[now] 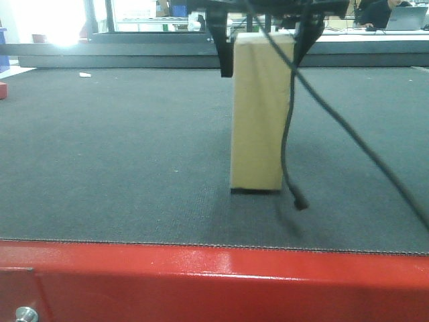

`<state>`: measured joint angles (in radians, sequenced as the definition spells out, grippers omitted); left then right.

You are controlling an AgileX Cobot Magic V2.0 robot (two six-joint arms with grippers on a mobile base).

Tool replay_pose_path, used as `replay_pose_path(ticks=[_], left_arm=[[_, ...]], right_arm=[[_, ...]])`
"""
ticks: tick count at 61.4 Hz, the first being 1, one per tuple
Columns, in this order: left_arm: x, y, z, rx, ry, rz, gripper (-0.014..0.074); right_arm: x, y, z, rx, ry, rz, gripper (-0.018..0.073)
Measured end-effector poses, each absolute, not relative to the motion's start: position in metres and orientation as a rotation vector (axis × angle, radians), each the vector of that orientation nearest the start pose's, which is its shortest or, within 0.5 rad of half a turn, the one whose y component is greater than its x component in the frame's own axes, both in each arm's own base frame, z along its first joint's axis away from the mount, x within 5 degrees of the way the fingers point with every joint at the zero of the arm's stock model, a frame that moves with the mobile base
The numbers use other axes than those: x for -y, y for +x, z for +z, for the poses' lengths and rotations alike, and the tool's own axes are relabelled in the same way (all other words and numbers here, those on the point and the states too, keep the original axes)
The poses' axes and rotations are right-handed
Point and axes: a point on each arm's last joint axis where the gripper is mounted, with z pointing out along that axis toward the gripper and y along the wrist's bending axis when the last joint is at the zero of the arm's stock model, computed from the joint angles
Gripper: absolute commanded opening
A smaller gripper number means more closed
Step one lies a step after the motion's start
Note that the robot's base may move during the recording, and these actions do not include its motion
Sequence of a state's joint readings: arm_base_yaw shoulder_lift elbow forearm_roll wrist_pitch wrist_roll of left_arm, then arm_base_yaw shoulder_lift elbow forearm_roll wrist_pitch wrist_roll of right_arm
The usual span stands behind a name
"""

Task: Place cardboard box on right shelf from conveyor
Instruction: 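Lift the tan box off the conveyor with the right gripper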

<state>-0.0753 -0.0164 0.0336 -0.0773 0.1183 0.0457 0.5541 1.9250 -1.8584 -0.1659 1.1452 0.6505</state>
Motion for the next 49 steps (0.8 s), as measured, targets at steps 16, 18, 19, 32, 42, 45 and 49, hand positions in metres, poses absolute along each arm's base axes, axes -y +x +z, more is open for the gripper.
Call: replay_pose_path(ticks=[16, 18, 19, 32, 42, 45, 49], left_arm=[[0.005, 0.056, 0.192, -1.619, 0.043, -0.090, -0.0116], [0.005, 0.056, 0.192, -1.619, 0.043, -0.090, -0.0116], [0.005, 0.056, 0.192, -1.619, 0.043, -0.090, -0.0116], [0.005, 0.056, 0.192, -1.619, 0.043, -0.090, -0.0116], [0.005, 0.056, 0.192, -1.619, 0.043, -0.090, -0.0116], [0.005, 0.056, 0.192, -1.619, 0.043, -0.090, -0.0116], [0.005, 0.056, 0.192, -1.619, 0.043, -0.090, -0.0116]], right_arm=[[-0.170, 0.358, 0.365, -2.602, -0.265, 0.222, 0.0148], [-0.163, 0.356, 0.369, -2.592, -0.294, 0.218, 0.0148], [-0.160, 0.354, 0.372, -2.584, -0.303, 0.219, 0.0148], [-0.107, 0.320, 0.387, -2.506, -0.352, 0.191, 0.0148], [-0.065, 0.274, 0.384, -2.409, -0.289, 0.158, 0.0148], [-0.056, 0.258, 0.382, -2.375, -0.267, 0.147, 0.0148], [-0.047, 0.234, 0.381, -2.335, -0.248, 0.142, 0.0148]])
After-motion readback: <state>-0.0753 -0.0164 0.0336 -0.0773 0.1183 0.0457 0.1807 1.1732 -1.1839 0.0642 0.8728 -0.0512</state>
